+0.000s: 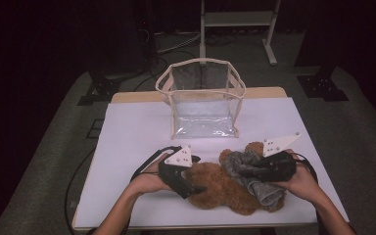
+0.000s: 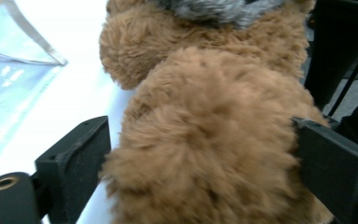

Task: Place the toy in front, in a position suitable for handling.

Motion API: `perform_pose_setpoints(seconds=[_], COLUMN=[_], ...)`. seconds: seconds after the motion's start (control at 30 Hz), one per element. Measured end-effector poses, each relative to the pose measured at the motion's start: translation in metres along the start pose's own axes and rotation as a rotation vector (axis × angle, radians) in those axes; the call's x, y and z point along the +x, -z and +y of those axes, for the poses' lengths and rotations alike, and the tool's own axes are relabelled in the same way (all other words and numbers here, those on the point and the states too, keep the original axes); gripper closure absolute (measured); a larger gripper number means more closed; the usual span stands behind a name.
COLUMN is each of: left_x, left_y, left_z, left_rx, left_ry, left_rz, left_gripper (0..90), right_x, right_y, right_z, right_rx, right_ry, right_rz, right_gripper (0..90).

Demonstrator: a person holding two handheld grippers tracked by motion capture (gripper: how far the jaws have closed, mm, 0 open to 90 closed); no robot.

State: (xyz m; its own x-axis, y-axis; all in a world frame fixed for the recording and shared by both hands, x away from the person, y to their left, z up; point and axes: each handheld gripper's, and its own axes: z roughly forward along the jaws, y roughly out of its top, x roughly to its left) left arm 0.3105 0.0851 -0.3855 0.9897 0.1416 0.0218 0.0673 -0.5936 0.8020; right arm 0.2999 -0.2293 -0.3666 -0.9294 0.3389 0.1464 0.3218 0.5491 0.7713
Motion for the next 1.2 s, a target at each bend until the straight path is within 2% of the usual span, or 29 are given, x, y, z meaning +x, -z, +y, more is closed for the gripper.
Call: perform_pose_setpoints(seconds=[0.03, 0.1, 0.13, 0.17, 0.2, 0.23, 0.37, 0.43, 0.47, 0.6, 0.73, 0.8, 0.83, 0.87, 0.97, 1.07, 1.2], left_x=[0.0, 0.003, 0.005, 0.006, 0.005, 0.004, 0.004, 0.005, 0.006, 0.018, 0.028, 0.033, 0.033, 0.032, 0.027, 0.018, 0.005], left_y=[-0.003, -0.01, -0.014, -0.016, -0.019, -0.019, -0.012, -0.01, -0.009, -0.006, 0.002, 0.009, 0.01, 0.01, 0.008, 0.008, 0.011], left_z=[0.0, -0.001, -0.002, -0.002, -0.003, -0.003, 0.005, 0.01, 0.013, 0.021, 0.024, 0.023, 0.022, 0.018, 0.011, 0.008, 0.004], left_rx=[-0.014, -0.004, -0.004, -0.001, -0.004, 0.005, 0.068, 0.083, 0.089, 0.116, 0.129, 0.108, 0.103, 0.102, 0.085, 0.081, 0.086], left_ry=[0.023, 0.044, 0.074, 0.091, 0.087, 0.077, 0.019, -0.004, -0.019, -0.038, -0.048, -0.031, -0.024, -0.017, 0.0, -0.031, -0.069], left_rz=[-0.008, -0.038, -0.073, -0.107, -0.121, -0.12, -0.09, -0.073, -0.061, -0.039, -0.003, 0.008, -0.003, -0.024, -0.043, -0.046, -0.031], left_gripper=[5.0, 3.2, 3.3, 7.3, 11.3, 13.2, 38.7, 43.0, 43.8, 44.5, 46.4, 50.5, 51.4, 50.7, 45.5, 45.7, 45.7], right_x=[0.002, 0.005, 0.006, 0.006, 0.006, 0.005, 0.004, 0.004, 0.004, 0.003, 0.001, 0.0, 0.001, 0.001, 0.004, 0.007, 0.004], right_y=[0.0, -0.001, -0.001, -0.001, -0.001, -0.001, -0.002, -0.001, -0.001, -0.002, -0.008, -0.014, -0.017, -0.019, -0.022, -0.019, -0.007], right_z=[-0.001, -0.003, -0.004, -0.005, -0.005, -0.005, -0.005, -0.005, -0.006, -0.009, -0.003, 0.002, 0.004, 0.005, 0.005, 0.006, 0.019], right_rx=[-0.002, -0.004, -0.005, -0.008, -0.009, -0.007, -0.014, -0.031, -0.038, -0.087, -0.091, -0.084, -0.076, -0.074, -0.063, -0.05, -0.033], right_ry=[0.005, -0.002, 0.0, -0.002, -0.001, -0.005, -0.013, -0.021, -0.028, -0.062, -0.064, -0.055, -0.049, -0.044, -0.038, -0.031, 0.001], right_rz=[0.01, 0.024, 0.026, 0.03, 0.032, 0.037, 0.035, 0.022, 0.019, -0.004, -0.02, -0.023, -0.023, -0.018, 0.004, 0.012, -0.027], right_gripper=[77.9, 78.0, 78.1, 78.1, 78.1, 78.1, 77.9, 77.8, 77.7, 77.7, 77.4, 77.4, 77.4, 77.4, 77.4, 77.3, 76.6])
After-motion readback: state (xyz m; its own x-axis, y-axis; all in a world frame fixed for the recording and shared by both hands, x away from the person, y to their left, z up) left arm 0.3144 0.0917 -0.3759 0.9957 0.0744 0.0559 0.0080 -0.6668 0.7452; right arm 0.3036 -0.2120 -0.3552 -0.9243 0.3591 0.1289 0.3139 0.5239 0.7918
